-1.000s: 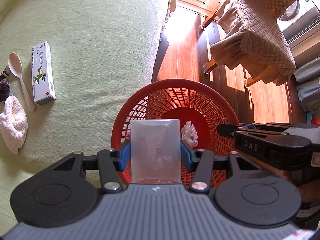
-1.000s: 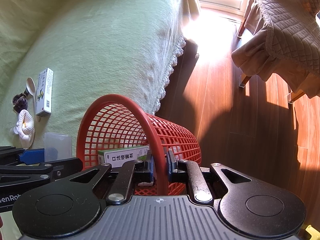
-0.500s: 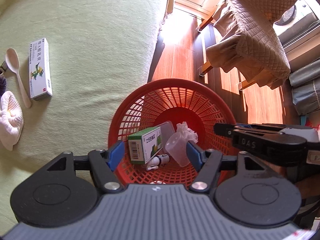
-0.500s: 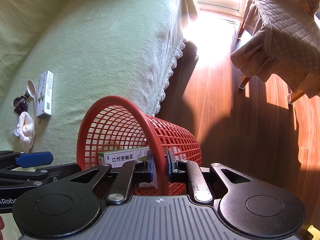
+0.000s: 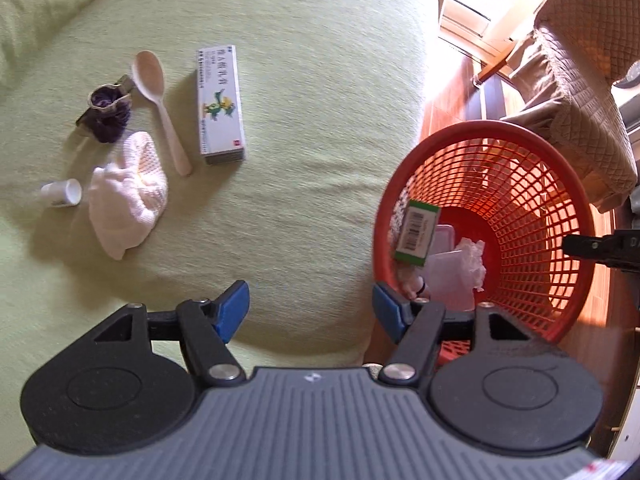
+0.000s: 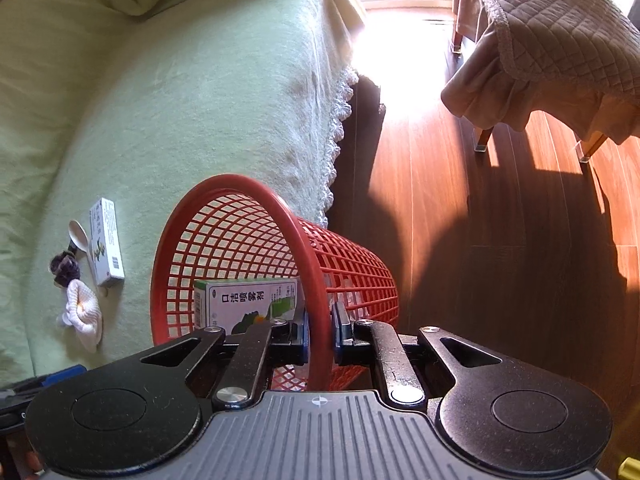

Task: Organize objects
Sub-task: 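Move the left tool to the white towel while the right tool repositions the basket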

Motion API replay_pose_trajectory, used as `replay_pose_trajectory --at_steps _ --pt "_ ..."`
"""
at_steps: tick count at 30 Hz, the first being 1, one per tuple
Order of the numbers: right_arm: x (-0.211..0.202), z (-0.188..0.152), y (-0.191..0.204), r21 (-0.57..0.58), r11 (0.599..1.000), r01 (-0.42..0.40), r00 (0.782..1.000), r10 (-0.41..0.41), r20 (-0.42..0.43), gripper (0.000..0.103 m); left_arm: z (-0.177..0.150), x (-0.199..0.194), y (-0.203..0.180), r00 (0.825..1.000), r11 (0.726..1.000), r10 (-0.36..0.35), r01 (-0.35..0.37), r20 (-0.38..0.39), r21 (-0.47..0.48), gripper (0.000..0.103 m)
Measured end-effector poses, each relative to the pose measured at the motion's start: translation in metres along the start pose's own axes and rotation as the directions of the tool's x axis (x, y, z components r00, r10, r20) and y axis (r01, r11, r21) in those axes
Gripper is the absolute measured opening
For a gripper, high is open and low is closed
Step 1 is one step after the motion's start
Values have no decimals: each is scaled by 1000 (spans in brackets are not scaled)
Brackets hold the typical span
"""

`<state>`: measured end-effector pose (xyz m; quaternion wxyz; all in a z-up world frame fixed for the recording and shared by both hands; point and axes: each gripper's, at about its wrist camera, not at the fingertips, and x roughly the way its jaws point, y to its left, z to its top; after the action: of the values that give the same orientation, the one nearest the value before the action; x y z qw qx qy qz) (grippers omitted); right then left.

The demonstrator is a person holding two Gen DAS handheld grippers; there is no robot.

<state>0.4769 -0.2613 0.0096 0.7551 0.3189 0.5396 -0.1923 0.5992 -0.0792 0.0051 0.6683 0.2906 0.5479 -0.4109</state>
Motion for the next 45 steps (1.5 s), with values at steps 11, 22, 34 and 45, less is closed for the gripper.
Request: replay_pose_trajectory --at_steps 11,22,34,45 --pt "-72 76 21 139 977 -160 977 137 161 8 9 -35 65 993 992 76 -67 88 -108 63" --pt "25 130 30 356 903 -240 971 222 93 8 11 -61 128 968 955 217 -183 129 -231 64" --pt "45 190 101 -269 963 30 999 -26 21 13 3 -42 117 939 895 329 -275 105 -350 71" --pt "51 195 95 -392 920 28 1000 -20 24 13 5 5 111 945 943 289 -253 154 -215 80"
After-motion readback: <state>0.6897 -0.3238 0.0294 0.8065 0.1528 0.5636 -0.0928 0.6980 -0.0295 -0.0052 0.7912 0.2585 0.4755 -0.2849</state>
